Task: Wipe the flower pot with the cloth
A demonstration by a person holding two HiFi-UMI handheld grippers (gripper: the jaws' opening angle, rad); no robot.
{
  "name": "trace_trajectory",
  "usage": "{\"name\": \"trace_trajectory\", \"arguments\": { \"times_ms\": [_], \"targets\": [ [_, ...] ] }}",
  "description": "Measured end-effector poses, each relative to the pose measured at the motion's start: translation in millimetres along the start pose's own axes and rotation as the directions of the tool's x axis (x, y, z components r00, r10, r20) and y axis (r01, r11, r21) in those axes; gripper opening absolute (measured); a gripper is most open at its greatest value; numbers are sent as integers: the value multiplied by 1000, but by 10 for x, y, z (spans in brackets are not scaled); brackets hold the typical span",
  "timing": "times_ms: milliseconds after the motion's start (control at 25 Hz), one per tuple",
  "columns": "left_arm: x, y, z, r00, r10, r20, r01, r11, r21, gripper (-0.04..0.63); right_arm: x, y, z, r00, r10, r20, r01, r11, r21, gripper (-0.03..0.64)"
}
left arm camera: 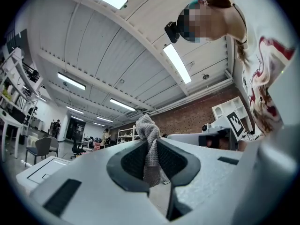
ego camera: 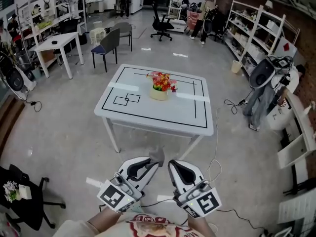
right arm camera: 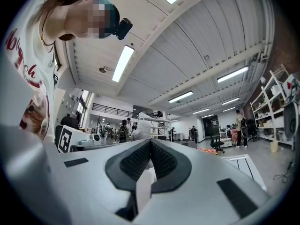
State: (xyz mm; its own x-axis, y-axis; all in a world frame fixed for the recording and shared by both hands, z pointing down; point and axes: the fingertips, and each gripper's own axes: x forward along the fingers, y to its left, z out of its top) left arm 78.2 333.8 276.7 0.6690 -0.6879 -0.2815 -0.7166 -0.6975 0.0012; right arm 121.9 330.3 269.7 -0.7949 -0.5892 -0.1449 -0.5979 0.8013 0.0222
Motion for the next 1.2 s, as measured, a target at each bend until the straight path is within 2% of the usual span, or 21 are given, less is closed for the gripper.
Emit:
{"name": "trace_trajectory", "arguments": {
  "times_ms": [160,360,600,800,1200],
  "targets": [
    [-146,-398,-44,999,32,-33,-31,999,9,55,-366,96,-42,1000,-3,-21,2,999,-37,0],
    [-394,-679,-143,994,88,-68,-89,996,-9,55,-606,215,-196,999,25,-48,-23,999,45,0],
    [-438,-774,-14,997,55,-54,-54,998,8,55,-648,400,-31,999,41,-29,-40,999,26,0],
    [-493,-664,79,998,33,-49,-32,999,8,56,-580,456,181,999,11,45,-11,1000,3,0],
    [-570,-607,110,998,-5,-57,5,1000,-3,55,-512,556,161,999,-32,26,33,999,-7,0]
  ]
}}
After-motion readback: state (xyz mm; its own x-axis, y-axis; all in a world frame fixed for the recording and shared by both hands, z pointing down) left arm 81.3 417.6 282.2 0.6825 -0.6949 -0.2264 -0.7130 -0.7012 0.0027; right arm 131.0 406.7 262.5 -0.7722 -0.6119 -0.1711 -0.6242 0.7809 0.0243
